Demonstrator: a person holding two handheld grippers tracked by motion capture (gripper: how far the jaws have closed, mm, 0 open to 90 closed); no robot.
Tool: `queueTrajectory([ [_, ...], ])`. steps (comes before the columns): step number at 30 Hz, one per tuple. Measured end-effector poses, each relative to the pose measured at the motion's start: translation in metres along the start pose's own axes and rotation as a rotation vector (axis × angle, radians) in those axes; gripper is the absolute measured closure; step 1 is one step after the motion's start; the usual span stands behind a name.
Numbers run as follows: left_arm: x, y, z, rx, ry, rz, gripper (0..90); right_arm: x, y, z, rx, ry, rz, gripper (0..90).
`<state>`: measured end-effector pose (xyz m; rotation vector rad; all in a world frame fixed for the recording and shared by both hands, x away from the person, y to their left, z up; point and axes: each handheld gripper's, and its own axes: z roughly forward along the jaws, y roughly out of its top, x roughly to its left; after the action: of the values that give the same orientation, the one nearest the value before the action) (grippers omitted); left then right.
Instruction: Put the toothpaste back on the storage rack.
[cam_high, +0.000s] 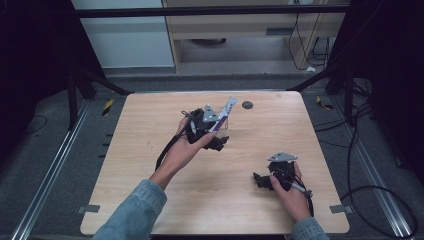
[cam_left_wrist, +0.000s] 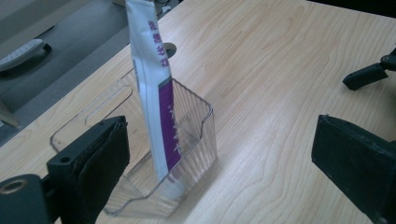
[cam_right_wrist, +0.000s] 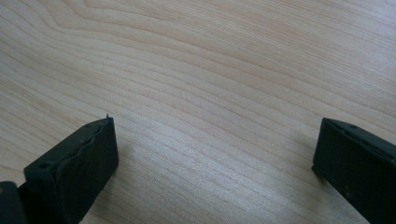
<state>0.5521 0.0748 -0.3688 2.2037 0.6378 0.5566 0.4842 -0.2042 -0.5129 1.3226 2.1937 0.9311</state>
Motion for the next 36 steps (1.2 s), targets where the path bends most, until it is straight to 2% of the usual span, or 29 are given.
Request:
queueTrajectory([
  [22,0.013,-0.033,-0.029,-0.009,0.039,-0.05,3.8,0.0,0.0,0.0,0.0,0.0,-0.002,0.3],
  [31,0.015,-0.054,-0.034,0.007,0.047,-0.059,3.8,0.0,0.0,0.0,0.0,0.0,-0.002,0.3],
  [36,0.019,-0.07,-0.034,0.03,0.068,-0.074,4.0,0.0,0.0,0.0,0.0,0.0,-0.002,0.3],
])
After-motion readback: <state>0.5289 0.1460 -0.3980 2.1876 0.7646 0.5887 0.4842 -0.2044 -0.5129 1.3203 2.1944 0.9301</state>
